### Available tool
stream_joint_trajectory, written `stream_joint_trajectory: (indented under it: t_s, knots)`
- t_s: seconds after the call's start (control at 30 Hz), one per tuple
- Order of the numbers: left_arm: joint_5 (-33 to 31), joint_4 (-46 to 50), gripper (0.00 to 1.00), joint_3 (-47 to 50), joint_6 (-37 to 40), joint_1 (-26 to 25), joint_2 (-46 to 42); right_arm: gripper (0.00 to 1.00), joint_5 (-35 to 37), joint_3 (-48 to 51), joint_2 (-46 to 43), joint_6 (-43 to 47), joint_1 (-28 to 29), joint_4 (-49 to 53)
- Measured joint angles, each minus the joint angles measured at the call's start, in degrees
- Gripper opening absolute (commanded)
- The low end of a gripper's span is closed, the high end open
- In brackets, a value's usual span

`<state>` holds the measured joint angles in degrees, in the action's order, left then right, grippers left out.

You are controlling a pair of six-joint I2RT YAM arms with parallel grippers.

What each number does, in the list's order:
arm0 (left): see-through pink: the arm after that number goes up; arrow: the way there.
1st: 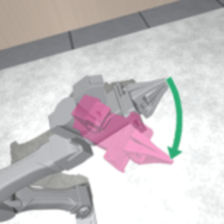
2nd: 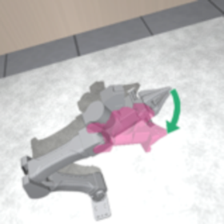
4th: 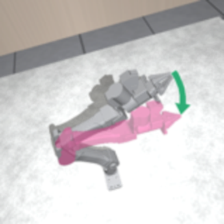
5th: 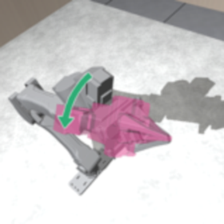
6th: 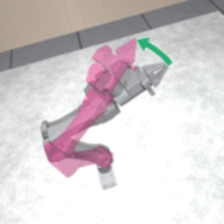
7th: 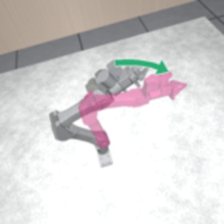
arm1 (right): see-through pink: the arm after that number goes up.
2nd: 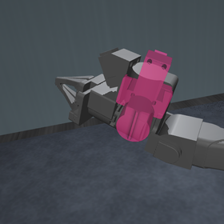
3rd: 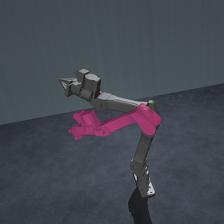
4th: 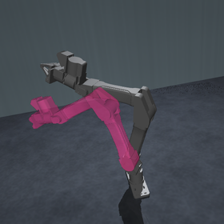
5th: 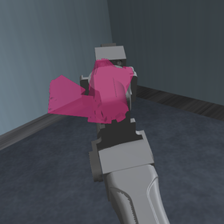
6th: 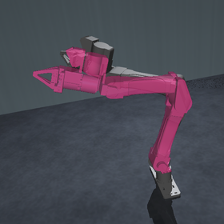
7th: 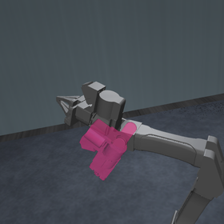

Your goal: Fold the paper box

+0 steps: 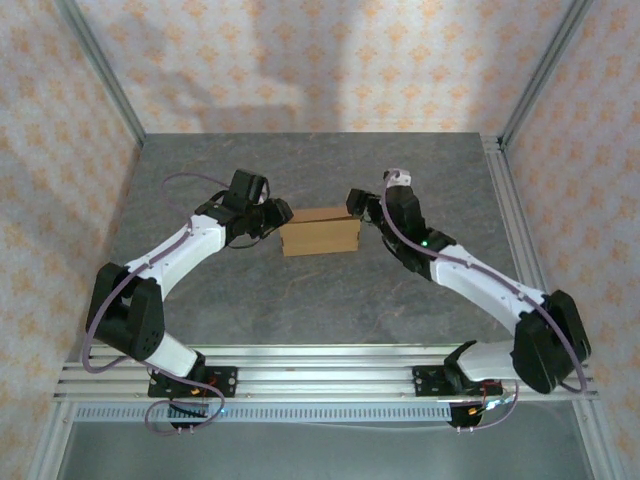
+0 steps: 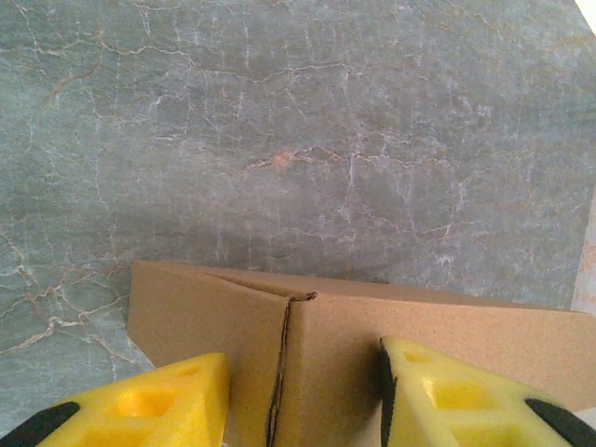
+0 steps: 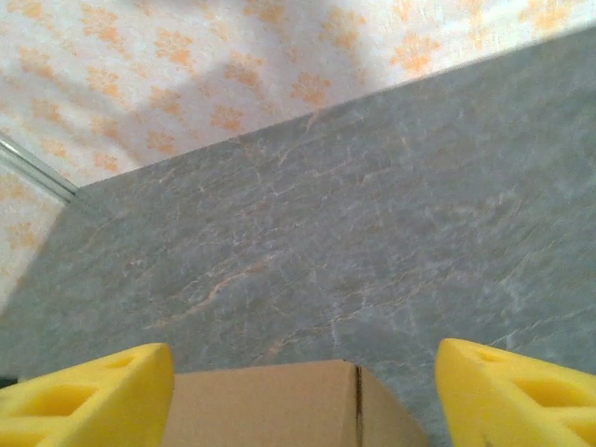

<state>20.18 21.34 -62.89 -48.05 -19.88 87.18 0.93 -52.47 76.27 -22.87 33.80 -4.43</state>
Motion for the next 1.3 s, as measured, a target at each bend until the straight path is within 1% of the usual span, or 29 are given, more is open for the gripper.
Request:
stream_joint_trajectory:
  t_s: [0.17,0.23,0.27,0.33,0.4,0.47,0.5,0.53,0.57,0.6,0.67,0.7,0.73,0.8,0.83,0.93,1.0,1.07,1.13,1.23,1.3]
  knots:
    - [0.3,0.0,0.44,0.0,0.4,0.0,0.0,0.55,-4.5,-3.0,5.9,-6.9,-2.0,5.0]
    - [0.4,-0.2,0.45,0.0,0.6,0.0,0.1,0.48,-6.2,-3.0,7.8,-8.8,-2.8,6.7]
    - [0.6,-0.3,0.45,0.0,0.6,0.0,0.2,0.41,-7.0,-3.0,8.5,-9.4,-3.2,7.5]
    - [0.6,-0.8,0.45,0.1,1.0,0.0,0.4,0.25,-8.9,-3.0,9.7,-10.8,-3.8,7.3]
    - [0.8,-1.1,0.45,0.2,1.4,0.0,0.5,0.13,-10.3,-3.0,9.7,-11.6,-3.9,6.1]
    - [0.8,-1.4,0.46,0.2,1.6,0.0,0.6,0.03,-10.7,-3.0,9.7,-12.0,-4.1,5.9]
    - [0.8,-1.6,0.46,0.2,1.6,0.0,0.7,0.01,-11.0,-3.0,9.7,-12.2,-4.4,5.8]
    - [0.8,-1.7,0.46,0.2,1.6,0.0,0.7,0.02,-11.3,-3.0,9.7,-12.2,-4.6,5.7]
    - [0.8,-1.9,0.46,0.2,1.6,0.0,0.9,0.08,-11.4,-3.0,9.7,-12.0,-4.6,5.7]
    - [0.8,-1.9,0.46,0.2,1.6,0.0,0.9,0.19,-11.5,-3.0,9.7,-11.9,-4.6,5.7]
    - [1.0,-2.0,0.46,0.2,1.6,0.0,0.9,0.45,-11.9,-3.0,9.7,-11.5,-4.6,5.5]
    - [1.4,-2.3,0.46,0.2,1.6,0.0,1.0,0.5,-12.6,-3.0,9.7,-11.6,-4.6,5.6]
    - [1.7,-2.4,0.46,0.2,1.7,0.0,1.1,0.52,-13.1,-3.0,9.7,-11.5,-4.6,5.5]
    - [2.0,-2.8,0.46,0.3,1.7,0.0,1.3,0.52,-14.4,-3.0,9.7,-11.5,-4.6,5.3]
    - [2.1,-2.8,0.46,0.3,1.7,0.0,1.3,0.5,-14.7,-3.0,9.8,-11.6,-4.6,5.2]
    - [2.1,-2.8,0.47,0.3,2.0,0.0,1.3,0.4,-14.9,-2.6,10.3,-11.7,-4.8,4.3]
    - [2.1,-2.8,0.51,0.3,2.3,0.0,1.3,0.31,-14.8,-1.0,10.5,-12.1,-5.1,2.1]
    - [2.0,-2.8,0.6,0.3,3.1,0.0,1.3,0.23,-14.6,0.0,10.4,-12.1,-5.1,0.0]
    - [1.7,-2.5,0.69,0.3,4.2,0.0,1.3,0.19,-14.2,0.8,10.3,-11.7,-5.1,-1.6]
    - [1.3,-1.0,0.81,0.2,5.5,0.2,1.0,0.16,-13.8,1.3,10.3,-11.4,-5.1,-2.6]
    - [1.6,-0.1,0.86,0.2,6.1,0.4,0.7,0.16,-13.7,1.3,10.3,-11.0,-5.1,-2.7]
